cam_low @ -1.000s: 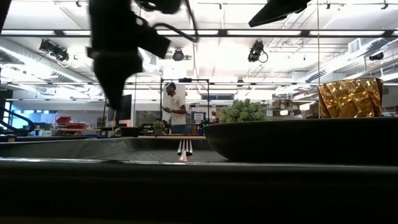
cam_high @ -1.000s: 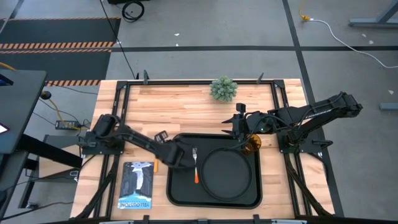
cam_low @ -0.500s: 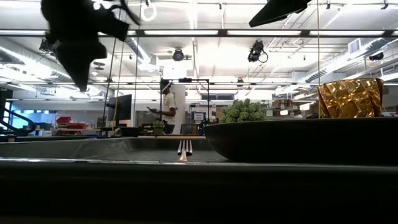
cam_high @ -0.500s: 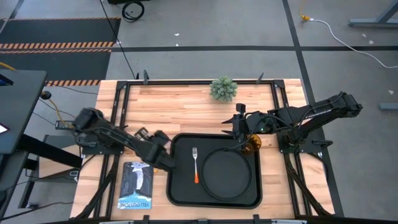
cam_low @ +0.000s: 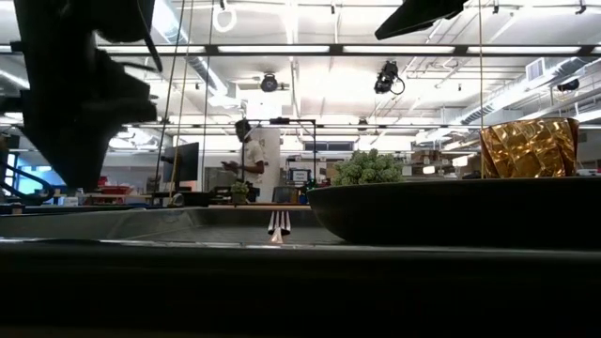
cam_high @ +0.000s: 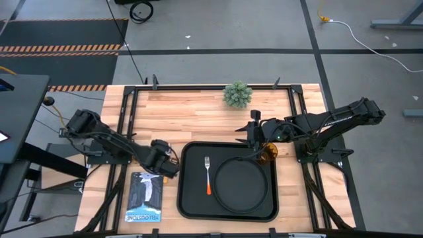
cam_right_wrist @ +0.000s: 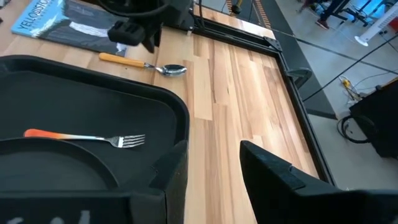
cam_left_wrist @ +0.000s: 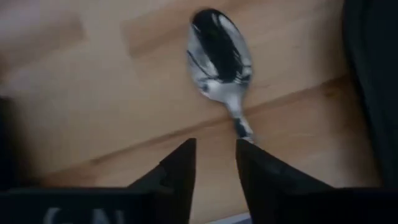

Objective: Pick and place plate/cup/fork/spoon on tray
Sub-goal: Put the yellow spoon on the left side of the orange spoon

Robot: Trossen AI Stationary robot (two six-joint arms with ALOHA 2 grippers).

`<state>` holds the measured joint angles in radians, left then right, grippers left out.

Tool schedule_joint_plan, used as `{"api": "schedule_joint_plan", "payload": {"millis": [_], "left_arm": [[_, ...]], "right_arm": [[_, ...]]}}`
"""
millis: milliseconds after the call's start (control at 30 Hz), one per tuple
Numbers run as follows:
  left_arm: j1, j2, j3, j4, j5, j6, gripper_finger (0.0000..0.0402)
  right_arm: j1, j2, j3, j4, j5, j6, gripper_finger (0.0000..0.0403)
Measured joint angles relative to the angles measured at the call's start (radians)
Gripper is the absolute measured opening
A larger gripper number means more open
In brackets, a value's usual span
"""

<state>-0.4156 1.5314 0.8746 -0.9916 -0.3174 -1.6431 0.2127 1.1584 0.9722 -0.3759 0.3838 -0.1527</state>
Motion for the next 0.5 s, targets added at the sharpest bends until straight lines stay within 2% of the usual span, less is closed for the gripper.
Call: {"api": "schedule_joint_plan", "payload": {"millis": [133,267,500], "left_arm": [[0.000,0.000,-0.012,0.081,0.008,-0.023,0.0161],[0.000,0.007,-0.012,0.089,0.008,-0.052,0.0189],[0.003,0.056,-0.013,0.090,0.020,-0.068,0.0184]], "right_arm": [[0.000,0.000,0.000,0.001,-0.011,0.000,0.0153],[0.000,0.000,0.000,0.001,-0.012,0.000,0.0153],[0.000,0.000,0.000,0.001,-0.014,0.000,0.0153]]}}
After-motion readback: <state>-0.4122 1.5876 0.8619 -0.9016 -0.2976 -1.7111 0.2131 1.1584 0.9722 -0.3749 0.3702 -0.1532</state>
